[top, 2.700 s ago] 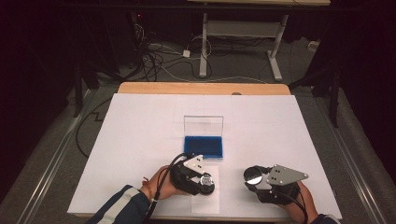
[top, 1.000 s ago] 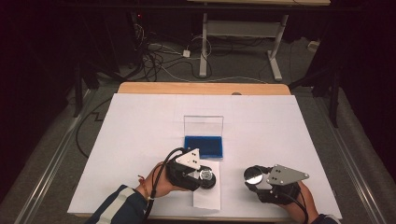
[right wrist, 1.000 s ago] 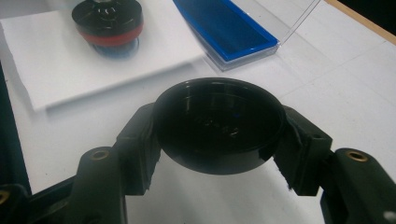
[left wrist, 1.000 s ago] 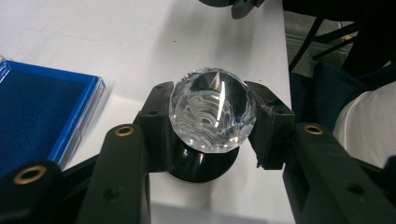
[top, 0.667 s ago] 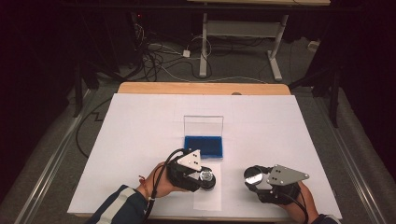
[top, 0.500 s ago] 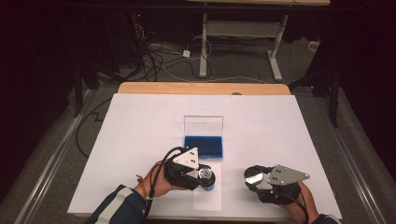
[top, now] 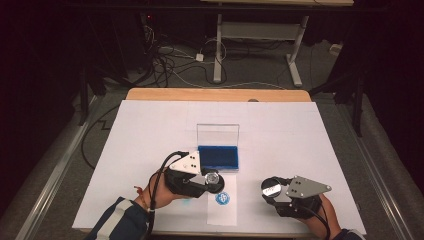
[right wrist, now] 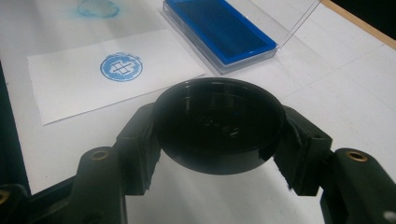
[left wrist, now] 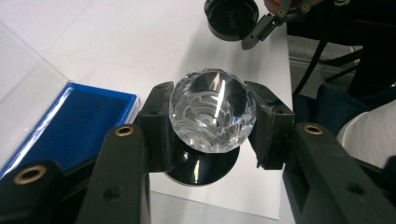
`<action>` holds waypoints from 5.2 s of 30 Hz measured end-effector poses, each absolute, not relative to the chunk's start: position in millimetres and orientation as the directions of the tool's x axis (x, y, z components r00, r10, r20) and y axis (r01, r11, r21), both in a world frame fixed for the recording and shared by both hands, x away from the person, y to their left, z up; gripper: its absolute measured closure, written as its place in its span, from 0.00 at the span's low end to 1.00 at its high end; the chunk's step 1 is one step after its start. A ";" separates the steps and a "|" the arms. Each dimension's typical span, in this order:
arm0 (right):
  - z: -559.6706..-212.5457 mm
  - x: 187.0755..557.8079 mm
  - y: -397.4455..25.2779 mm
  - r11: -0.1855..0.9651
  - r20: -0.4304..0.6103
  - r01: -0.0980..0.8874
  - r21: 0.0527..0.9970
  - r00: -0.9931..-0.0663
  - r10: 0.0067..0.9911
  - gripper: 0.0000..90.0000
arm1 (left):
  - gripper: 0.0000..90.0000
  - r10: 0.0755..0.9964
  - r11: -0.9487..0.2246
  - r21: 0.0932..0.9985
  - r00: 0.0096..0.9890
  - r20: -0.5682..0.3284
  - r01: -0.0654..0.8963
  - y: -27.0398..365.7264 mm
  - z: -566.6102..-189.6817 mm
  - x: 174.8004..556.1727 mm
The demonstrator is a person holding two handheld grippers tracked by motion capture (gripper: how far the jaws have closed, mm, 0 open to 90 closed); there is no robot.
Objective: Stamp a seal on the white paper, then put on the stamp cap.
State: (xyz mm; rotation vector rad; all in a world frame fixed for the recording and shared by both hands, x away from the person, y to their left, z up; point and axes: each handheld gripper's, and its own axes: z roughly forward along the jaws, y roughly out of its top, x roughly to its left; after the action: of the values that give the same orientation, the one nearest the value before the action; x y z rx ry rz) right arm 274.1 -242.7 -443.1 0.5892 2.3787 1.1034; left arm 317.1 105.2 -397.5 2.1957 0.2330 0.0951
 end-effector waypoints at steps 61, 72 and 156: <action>-440.0 290.4 -186.1 0.605 -0.210 0.128 0.786 -0.865 0.456 0.43 | 0.61 0.212 -0.455 0.878 0.976 -0.053 0.147 109.4 -386.3 324.6; -442.2 292.8 -166.8 0.606 -0.207 0.109 0.788 -0.880 0.427 0.43 | 0.61 0.153 -0.455 0.879 0.985 -0.078 0.141 82.9 -392.6 324.1; -448.3 290.9 -155.6 0.600 -0.147 0.133 0.789 -0.907 0.395 0.43 | 0.60 0.107 -0.469 0.870 0.987 -0.119 0.155 64.8 -415.0 324.2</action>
State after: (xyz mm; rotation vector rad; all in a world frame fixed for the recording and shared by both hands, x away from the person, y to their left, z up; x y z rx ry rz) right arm 290.9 -155.6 -448.3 0.4299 2.5229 1.2067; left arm 324.2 64.8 -415.0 2.0627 0.1839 -0.0574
